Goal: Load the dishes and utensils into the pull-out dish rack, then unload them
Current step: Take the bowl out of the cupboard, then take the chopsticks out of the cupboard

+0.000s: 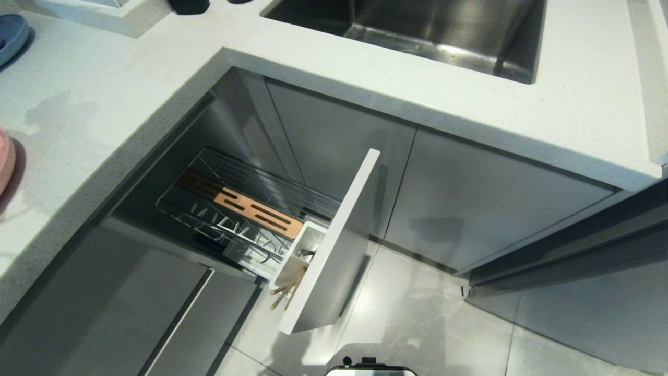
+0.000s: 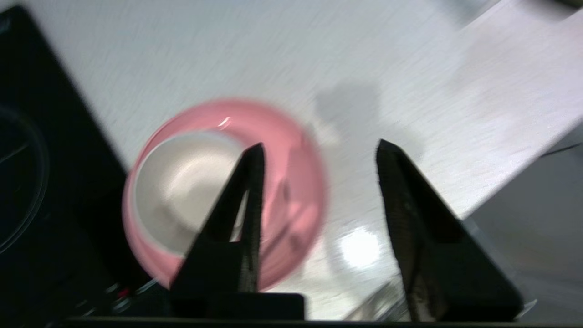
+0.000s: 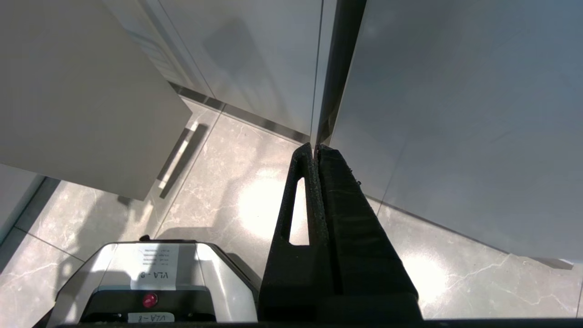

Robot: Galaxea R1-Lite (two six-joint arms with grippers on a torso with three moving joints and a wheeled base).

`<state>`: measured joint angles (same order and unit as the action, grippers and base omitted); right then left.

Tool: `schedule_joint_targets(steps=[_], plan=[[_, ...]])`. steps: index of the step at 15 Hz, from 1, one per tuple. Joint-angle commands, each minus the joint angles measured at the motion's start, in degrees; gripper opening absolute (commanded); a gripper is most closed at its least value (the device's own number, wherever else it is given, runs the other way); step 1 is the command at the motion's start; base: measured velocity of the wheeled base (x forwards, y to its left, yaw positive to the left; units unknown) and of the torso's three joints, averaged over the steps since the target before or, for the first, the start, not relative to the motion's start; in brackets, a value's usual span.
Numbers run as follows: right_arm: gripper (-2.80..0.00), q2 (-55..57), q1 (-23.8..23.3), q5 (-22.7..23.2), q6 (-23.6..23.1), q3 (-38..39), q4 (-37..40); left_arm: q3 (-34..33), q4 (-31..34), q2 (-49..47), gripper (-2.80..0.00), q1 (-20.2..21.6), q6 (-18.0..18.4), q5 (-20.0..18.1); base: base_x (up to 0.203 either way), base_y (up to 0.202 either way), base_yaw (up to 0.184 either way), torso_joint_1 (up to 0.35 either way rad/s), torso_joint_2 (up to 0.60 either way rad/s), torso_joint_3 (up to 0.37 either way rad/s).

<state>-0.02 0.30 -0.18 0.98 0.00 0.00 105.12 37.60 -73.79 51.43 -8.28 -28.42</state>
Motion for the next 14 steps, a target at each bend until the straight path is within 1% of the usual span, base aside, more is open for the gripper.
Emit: schedule_joint_targets(steps=[1, 2, 3, 4, 6, 8, 9, 10, 11, 12, 14], plan=[[-2.80, 0.02, 0.05, 0.01, -0.01, 0.09, 0.00, -3.82, -7.40, 8.60, -2.80, -2.22, -6.10, -0.05, 0.000, 0.000, 0.000, 0.000, 0.00, 0.000], [-2.80, 0.02, 0.05, 0.01, -0.01, 0.09, 0.00, -6.07, -11.80, 11.27, -2.80, -4.44, -9.78, 0.53, 0.000, 0.000, 0.000, 0.000, 0.00, 0.000], [-2.80, 0.02, 0.05, 0.01, -0.01, 0.09, 0.00, -8.21, -15.78, 13.45, -2.80, -8.08, -12.56, 1.75, 0.000, 0.000, 0.000, 0.000, 0.00, 0.000], [-2.80, 0.02, 0.05, 0.01, -0.01, 0.09, 0.00, -9.86, -19.14, 14.95, -2.80, -12.47, -14.06, 2.90, 0.000, 0.000, 0.000, 0.000, 0.00, 0.000], [-2.80, 0.02, 0.05, 0.01, 0.07, 0.09, 0.00, -12.69, -23.98, 17.33, -2.80, -24.27, -15.08, 6.11, 0.000, 0.000, 0.000, 0.000, 0.00, 0.000], [-2.80, 0.02, 0.05, 0.01, -0.01, 0.09, 0.00, -16.16, -26.25, 19.25, -2.80, -35.89, -15.49, 9.03, 0.000, 0.000, 0.000, 0.000, 0.00, 0.000], [-2.80, 0.02, 0.05, 0.01, -0.01, 0.09, 0.00, -20.08, -27.06, 19.82, -2.80, -40.49, -15.72, 10.15, 0.000, 0.000, 0.000, 0.000, 0.00, 0.000], [-2.80, 0.02, 0.05, 0.01, -0.01, 0.09, 0.00, -23.67, -27.74, 19.69, -2.80, -42.81, -15.94, 10.89, 0.000, 0.000, 0.000, 0.000, 0.00, 0.000], [-2.80, 0.02, 0.05, 0.01, -0.01, 0.09, 0.00, -25.49, -27.97, 17.79, -2.80, -45.01, -16.17, 11.34, 0.000, 0.000, 0.000, 0.000, 0.00, 0.000], [-2.80, 0.02, 0.05, 0.01, 0.01, 0.09, -0.02, -25.58, -27.88, 16.11, -2.80, -48.44, -16.56, 11.63, 0.000, 0.000, 0.000, 0.000, 0.00, 0.000], [-2.80, 0.02, 0.05, 0.01, 0.01, 0.09, 0.00, -25.83, -26.44, 12.74, -2.80, -57.38, -18.21, 13.36, 0.000, 0.000, 0.000, 0.000, 0.00, 0.000]])
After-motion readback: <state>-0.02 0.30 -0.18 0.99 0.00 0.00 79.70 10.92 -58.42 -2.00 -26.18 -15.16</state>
